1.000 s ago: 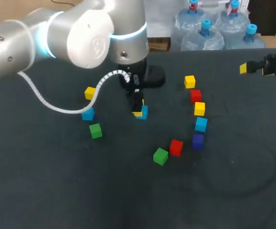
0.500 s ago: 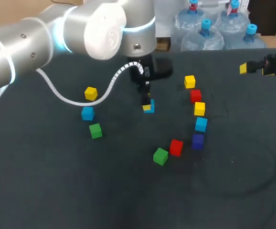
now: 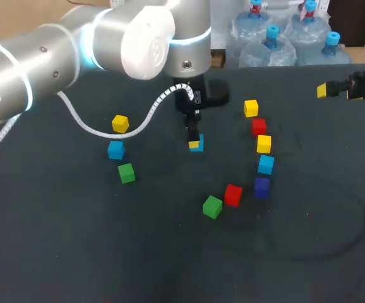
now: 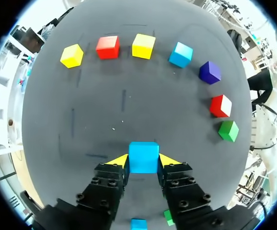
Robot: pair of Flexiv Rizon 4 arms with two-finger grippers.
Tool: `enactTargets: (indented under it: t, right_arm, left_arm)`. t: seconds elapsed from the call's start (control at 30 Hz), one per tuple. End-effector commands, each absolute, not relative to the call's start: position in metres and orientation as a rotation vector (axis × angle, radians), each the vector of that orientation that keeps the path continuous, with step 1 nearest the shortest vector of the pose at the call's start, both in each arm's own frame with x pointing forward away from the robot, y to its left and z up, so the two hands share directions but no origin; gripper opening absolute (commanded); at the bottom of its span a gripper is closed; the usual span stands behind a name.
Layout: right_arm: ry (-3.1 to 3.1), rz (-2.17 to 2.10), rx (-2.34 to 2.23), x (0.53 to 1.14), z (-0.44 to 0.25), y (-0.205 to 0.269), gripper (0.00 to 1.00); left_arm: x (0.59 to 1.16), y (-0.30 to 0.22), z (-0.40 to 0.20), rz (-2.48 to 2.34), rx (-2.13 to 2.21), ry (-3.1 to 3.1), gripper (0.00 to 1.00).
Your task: Place the blue cubes, place green cubes on the blue cubes, place the yellow cubes on the green cubes, then place the red cubes on the yellow cubes, and place purple cube on the red cubes.
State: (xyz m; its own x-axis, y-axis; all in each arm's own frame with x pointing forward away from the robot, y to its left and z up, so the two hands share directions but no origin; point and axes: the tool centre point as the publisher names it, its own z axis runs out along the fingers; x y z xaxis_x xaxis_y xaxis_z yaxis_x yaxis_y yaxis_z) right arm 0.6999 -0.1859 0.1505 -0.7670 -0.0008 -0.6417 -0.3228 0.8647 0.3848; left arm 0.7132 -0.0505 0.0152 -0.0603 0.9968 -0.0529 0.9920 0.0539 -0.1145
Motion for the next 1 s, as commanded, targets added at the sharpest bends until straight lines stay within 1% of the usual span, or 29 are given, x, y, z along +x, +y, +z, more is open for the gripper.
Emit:
enactTargets:
  t: [0.03, 1.0]
  right_arm:
    - [2.375, 0.636, -0.231, 0.6999, 0.1506, -0.1853, 1.0]
    - [2.375, 0.636, -0.231, 0.6999, 0.1506, -0.1853, 1.0]
  left_arm:
    - [0.7098, -0.0465, 0.0129, 0.188, -2.122, -2.261, 0.0]
    - [0.7068, -0.0428, 0.0044, 0.245, -2.136, -2.255, 0.0]
